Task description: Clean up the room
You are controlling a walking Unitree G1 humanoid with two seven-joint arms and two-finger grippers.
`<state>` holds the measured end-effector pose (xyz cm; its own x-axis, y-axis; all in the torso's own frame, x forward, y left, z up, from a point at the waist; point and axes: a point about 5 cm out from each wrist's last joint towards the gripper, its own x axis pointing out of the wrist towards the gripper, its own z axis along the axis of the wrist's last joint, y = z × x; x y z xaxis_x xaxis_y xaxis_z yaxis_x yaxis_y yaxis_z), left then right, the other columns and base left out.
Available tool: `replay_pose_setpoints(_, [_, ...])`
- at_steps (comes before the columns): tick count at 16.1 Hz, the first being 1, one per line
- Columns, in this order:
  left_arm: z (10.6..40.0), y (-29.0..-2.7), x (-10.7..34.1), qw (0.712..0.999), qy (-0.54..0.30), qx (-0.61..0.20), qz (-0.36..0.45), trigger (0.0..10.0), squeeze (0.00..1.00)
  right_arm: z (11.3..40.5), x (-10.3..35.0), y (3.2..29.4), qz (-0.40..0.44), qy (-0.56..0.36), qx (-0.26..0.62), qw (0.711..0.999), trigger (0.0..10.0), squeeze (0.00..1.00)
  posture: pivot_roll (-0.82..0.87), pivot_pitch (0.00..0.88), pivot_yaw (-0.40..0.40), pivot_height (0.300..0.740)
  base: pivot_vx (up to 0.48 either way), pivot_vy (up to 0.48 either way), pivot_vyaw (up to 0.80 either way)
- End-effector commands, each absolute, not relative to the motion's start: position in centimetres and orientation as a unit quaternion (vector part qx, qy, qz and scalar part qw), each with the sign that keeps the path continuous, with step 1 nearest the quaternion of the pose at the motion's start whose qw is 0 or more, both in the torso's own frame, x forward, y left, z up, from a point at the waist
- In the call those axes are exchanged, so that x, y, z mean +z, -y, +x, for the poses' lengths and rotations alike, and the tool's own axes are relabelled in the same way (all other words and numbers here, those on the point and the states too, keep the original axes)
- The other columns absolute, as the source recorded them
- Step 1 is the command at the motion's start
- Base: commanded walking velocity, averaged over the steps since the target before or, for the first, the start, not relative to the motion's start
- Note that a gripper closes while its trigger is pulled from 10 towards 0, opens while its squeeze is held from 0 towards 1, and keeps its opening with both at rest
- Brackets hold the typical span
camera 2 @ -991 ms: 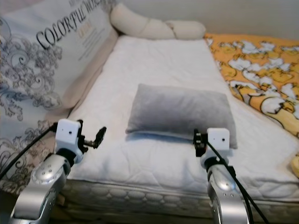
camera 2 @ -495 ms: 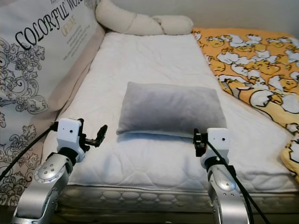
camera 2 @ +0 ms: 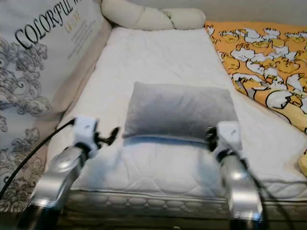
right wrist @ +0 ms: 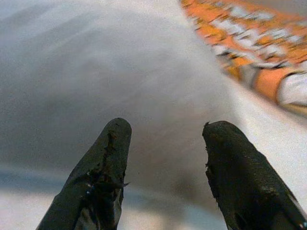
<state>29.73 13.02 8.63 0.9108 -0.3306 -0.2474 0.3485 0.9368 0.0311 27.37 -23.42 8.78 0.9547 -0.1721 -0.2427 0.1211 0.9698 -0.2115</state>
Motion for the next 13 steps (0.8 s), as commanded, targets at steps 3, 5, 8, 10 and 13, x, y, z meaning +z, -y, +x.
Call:
replay_pose_setpoints(3, [32.4, -11.4, 7.5, 0.970, -0.150, -0.191, -0.001, 10.0, 0.00, 28.4, 8.9, 24.3, -0.098, -0.146, -0.092, 0.980, 10.0, 0.00, -0.04, 0.000, 0.028, 0.740, 0.000, 0.000, 0.00])
replay_pose_setpoints(5, [33.3, -9.8, 7.3, 0.963, -0.158, -0.215, -0.045, 10.0, 0.00, 28.5, 9.1, 23.9, -0.092, -0.140, -0.091, 0.982, 10.0, 0.00, -0.07, 0.000, 0.036, 0.740, 0.000, 0.000, 0.00])
replay_pose_setpoints(8, [34.0, -7.6, 6.5, 0.954, -0.163, -0.250, 0.017, 10.0, 0.00, 26.8, 9.9, 23.2, -0.080, -0.124, -0.031, 0.989, 10.0, 0.00, -0.17, 0.000, 0.065, 0.740, 0.000, 0.000, 0.00])
replay_pose_setpoints(10, [34.3, -8.2, 6.3, 0.958, -0.166, -0.224, 0.061, 10.0, 0.00, 25.5, 10.3, 22.4, -0.077, -0.118, 0.043, 0.989, 10.0, 0.00, -0.21, 0.000, 0.073, 0.740, 0.000, 0.000, 0.00])
replay_pose_setpoints(13, [35.3, -10.9, 6.7, 0.973, -0.151, -0.138, 0.111, 10.0, 0.00, 23.5, 10.8, 21.5, -0.086, -0.130, 0.150, 0.976, 10.0, 0.00, -0.24, 0.000, 0.078, 0.740, 0.000, 0.000, 0.00])
